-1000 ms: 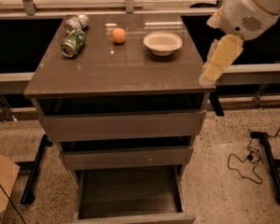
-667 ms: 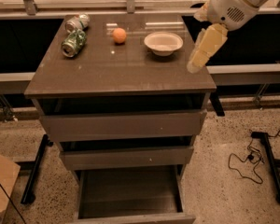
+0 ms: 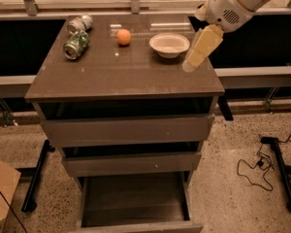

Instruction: Place orange into bottom drawer

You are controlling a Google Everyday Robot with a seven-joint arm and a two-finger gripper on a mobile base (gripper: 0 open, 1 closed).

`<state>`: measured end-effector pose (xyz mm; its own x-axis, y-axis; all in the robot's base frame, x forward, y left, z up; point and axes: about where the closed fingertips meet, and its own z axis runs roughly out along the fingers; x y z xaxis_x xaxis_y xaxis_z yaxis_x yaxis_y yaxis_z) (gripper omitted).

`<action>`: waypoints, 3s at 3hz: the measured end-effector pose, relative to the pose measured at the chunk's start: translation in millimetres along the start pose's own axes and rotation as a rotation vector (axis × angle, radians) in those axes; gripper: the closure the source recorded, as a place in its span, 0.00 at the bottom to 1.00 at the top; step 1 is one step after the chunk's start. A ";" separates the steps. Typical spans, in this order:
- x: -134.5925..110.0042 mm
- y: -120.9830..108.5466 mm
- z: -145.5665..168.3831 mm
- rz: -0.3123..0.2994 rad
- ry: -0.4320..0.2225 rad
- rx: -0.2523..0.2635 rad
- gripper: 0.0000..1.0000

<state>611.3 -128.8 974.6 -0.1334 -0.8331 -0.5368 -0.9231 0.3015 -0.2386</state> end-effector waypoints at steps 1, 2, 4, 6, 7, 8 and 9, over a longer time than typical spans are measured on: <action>-38.4 -34.0 49.6 -0.001 -0.064 0.042 0.00; -61.7 -55.6 87.5 0.007 -0.110 0.038 0.00; -100.1 -90.5 160.1 0.048 -0.174 -0.022 0.00; -122.7 -115.1 204.3 0.076 -0.215 -0.041 0.00; -129.0 -120.2 222.9 0.080 -0.219 -0.051 0.00; -159.2 -116.8 254.0 0.072 -0.257 -0.083 0.00; -160.5 -119.0 254.9 0.077 -0.262 -0.076 0.00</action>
Offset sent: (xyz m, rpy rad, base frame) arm 0.1361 0.1067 -0.0345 0.1538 -0.0787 0.0013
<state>834.5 87.2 882.8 -0.1154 -0.6578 -0.7443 -0.9397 0.3152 -0.1328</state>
